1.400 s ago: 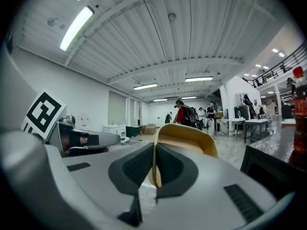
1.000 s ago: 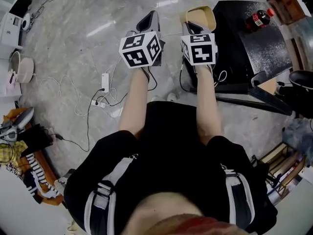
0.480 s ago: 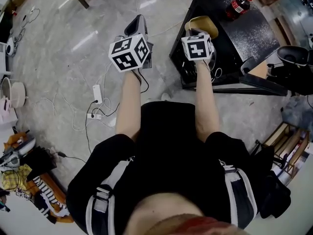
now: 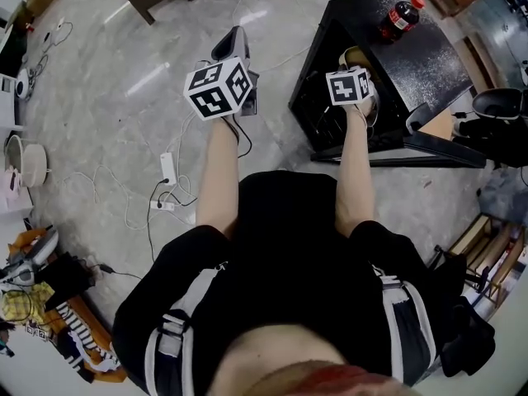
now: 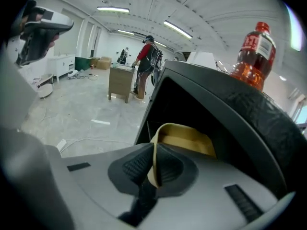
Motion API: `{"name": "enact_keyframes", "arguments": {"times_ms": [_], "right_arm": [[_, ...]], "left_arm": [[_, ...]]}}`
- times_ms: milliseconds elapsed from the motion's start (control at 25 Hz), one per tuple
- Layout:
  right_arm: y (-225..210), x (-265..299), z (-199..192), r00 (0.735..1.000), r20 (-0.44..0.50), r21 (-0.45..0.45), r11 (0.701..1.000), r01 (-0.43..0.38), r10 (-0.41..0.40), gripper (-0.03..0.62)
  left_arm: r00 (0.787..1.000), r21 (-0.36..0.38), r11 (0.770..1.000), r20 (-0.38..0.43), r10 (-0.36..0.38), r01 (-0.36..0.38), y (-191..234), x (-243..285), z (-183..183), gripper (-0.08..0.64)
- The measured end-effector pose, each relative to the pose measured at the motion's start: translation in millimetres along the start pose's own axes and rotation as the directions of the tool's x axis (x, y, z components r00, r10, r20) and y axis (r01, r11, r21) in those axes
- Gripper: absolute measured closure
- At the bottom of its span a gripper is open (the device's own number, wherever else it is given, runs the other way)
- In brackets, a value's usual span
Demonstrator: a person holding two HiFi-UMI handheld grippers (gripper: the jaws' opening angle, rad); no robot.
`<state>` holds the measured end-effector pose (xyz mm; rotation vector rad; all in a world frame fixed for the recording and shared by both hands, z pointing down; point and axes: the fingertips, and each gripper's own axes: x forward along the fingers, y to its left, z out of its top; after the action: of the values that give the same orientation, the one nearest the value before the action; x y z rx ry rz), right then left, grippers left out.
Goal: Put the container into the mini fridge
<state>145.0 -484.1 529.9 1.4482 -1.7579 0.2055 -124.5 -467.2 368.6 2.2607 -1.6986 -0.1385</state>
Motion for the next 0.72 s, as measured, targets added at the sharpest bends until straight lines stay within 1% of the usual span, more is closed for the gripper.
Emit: {"name": "enact_keyframes", "arguments": {"times_ms": [200,400,520,560,640,720], "right_arm": [[-11,12,-6,0.998,-0.028,-0.017,0.998,0.052,-0.053,0.572],[-19,17,-5,0.996,-0.014,0.033,0.995,0.094,-0.094,0.572],[-16,17,6,0.997,0.01,0.041,0.996,0.082,-0.082,0.569],[-13,16,12,0.997,0.021,0.04,0.997,0.073,-0.074,0.559],[-7,13,23,0.997,0.044,0.04,0.998,0.056,-0.058,0.504],[1,6,40,0.996,0.085,0.051,0.998,0.024,-0.028,0.508]], "left_arm": [[0.999,0.003,1.0,0.033,-0.001,0.001,3,2,18,0.552],[0.999,0.014,1.0,0.031,-0.013,0.012,0,7,20,0.552],[1.0,0.018,1.0,0.024,-0.016,0.015,-1,11,17,0.552],[1.0,0.019,1.0,0.024,-0.015,0.015,-1,12,17,0.551],[1.0,0.021,1.0,0.024,-0.017,0.016,-1,13,17,0.552],[1.0,0.023,1.0,0.023,-0.02,0.019,-2,14,18,0.552]]}}
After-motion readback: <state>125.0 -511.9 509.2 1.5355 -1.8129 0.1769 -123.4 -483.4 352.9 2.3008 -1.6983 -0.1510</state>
